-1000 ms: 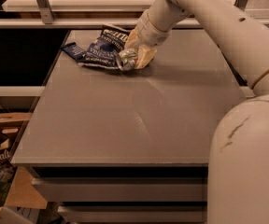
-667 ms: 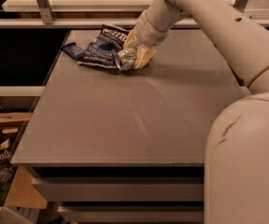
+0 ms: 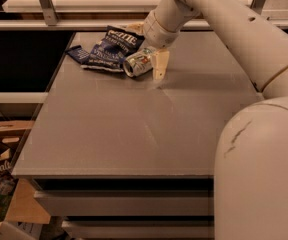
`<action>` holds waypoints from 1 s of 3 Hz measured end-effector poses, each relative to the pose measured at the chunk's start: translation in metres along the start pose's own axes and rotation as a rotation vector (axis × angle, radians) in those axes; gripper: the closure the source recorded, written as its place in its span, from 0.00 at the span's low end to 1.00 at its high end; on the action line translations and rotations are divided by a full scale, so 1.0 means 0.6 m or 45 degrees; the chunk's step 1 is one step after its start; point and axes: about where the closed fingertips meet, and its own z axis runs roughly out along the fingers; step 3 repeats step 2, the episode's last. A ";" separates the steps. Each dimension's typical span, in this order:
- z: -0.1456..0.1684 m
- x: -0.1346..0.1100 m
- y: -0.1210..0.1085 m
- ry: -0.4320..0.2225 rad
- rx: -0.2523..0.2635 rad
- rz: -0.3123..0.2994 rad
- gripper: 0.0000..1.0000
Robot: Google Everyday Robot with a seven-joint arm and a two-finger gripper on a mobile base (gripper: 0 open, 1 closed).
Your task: Move 7up can near blue chip bag
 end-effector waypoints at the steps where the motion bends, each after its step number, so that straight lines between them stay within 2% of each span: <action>1: -0.003 -0.002 -0.003 -0.006 -0.001 -0.010 0.00; 3: -0.011 -0.007 -0.008 -0.020 0.002 -0.026 0.00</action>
Offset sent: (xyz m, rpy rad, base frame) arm -0.0006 -0.0018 0.0250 0.0192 -0.0177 0.0375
